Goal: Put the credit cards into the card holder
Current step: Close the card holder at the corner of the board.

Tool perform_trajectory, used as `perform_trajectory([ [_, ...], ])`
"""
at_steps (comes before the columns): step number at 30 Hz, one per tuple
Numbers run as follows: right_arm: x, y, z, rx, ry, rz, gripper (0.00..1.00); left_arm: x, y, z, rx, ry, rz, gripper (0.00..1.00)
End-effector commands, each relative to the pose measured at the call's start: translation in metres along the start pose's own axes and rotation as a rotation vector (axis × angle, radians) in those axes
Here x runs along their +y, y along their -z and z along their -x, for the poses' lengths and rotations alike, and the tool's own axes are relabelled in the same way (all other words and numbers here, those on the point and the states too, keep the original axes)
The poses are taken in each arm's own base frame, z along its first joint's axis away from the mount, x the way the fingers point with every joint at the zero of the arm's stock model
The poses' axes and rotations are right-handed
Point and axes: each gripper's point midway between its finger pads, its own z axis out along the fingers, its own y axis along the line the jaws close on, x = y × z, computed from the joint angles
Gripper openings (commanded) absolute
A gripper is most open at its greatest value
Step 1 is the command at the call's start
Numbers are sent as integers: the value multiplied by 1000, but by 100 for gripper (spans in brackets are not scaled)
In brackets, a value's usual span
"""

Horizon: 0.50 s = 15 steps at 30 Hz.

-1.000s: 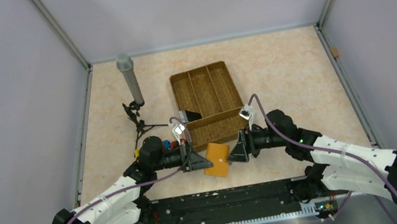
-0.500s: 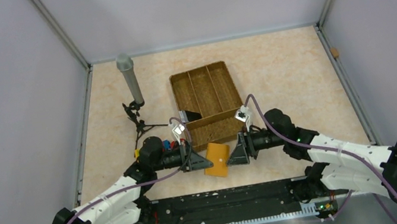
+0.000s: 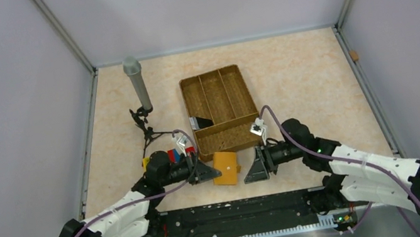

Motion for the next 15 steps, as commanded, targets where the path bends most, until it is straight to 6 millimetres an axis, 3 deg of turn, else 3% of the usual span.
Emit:
perform_trajectory([
  [1,7,5,-3,-20,25,14,47,4,-1,6,-66,7,-21,0],
  [5,-14,6,10,-117,-30,-112,51,6,0,5,-75,3,-27,0],
  [10,-6,2,26,-219,29,-49,66,-3,2,-4,-17,-19,-65,0],
  [15,-6,-6,38,-217,100,-53,68,-13,4,-15,67,-41,-108,0],
])
